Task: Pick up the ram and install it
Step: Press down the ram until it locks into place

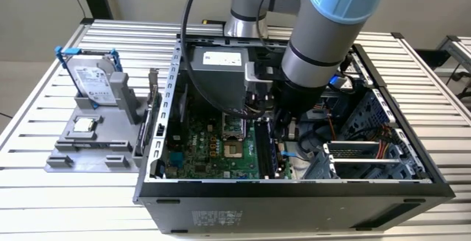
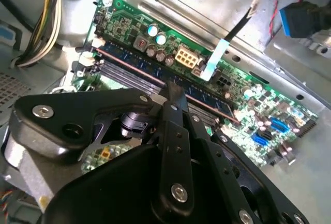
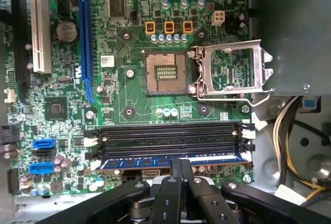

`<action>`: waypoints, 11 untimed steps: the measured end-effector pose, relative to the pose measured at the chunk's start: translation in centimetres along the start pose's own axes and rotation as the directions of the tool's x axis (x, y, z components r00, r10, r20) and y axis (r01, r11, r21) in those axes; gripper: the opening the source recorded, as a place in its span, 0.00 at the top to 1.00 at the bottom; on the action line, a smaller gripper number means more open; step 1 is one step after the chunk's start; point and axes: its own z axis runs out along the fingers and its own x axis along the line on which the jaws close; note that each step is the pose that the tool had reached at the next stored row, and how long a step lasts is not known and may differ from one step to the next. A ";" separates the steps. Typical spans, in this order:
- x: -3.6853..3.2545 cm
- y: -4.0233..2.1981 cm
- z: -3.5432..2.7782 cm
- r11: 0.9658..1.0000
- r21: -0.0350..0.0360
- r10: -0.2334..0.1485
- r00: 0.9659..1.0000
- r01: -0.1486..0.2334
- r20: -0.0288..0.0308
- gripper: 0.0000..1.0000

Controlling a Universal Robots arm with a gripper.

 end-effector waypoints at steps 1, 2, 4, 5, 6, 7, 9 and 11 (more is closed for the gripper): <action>-0.01 0.01 -0.29 1.000 0.000 0.000 1.000 0.000 -0.001 1.00; -0.04 0.02 -0.56 1.000 0.000 0.000 1.000 0.000 -0.002 1.00; -0.07 0.03 -0.99 1.000 0.000 0.000 1.000 0.000 -0.005 1.00; -0.08 0.05 -1.25 1.000 0.000 0.000 1.000 0.000 -0.006 1.00; -0.10 0.06 -1.56 1.000 0.000 0.000 1.000 0.000 -0.008 1.00; -0.11 0.07 -1.83 1.000 0.000 0.000 1.000 0.000 -0.009 1.00; -0.13 0.09 -2.23 1.000 0.000 0.000 1.000 0.000 -0.010 1.00; -0.16 0.12 -2.86 1.000 0.000 0.000 1.000 0.000 -0.012 1.00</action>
